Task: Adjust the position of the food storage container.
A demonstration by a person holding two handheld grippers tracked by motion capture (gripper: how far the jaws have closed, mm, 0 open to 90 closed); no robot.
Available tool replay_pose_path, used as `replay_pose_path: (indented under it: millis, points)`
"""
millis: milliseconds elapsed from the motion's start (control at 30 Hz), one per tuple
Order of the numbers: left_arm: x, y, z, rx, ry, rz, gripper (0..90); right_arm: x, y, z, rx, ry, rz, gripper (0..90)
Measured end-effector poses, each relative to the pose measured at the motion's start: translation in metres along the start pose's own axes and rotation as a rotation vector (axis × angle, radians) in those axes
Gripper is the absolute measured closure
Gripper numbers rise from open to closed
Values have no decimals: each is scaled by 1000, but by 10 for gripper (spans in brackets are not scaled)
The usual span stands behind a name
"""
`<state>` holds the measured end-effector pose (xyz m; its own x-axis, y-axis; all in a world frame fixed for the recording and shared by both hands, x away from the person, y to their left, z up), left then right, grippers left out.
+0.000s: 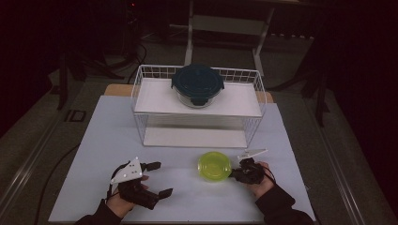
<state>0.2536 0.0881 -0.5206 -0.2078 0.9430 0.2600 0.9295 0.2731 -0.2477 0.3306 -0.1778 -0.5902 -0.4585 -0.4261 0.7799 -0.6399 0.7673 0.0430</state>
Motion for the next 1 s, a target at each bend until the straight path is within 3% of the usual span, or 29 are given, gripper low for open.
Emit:
replay_pose_path:
  millis: [1000]
  points:
    - [1, 0, 0, -1, -2, 5, 12, -28, 40, -27, 70, -1, -64, 900]
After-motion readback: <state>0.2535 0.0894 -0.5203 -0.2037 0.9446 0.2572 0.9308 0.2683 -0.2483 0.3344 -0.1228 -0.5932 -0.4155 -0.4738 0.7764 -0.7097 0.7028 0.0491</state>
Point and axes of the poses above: each handheld gripper's, and its own axes: x roughly backward along the jaws, z roughly out of its underside, y roughly to its left, the point moved 8 cm from there along -x, roughly forward along the jaws, and after that the axes turned 14 degrees about z, right-handed, at the moved point
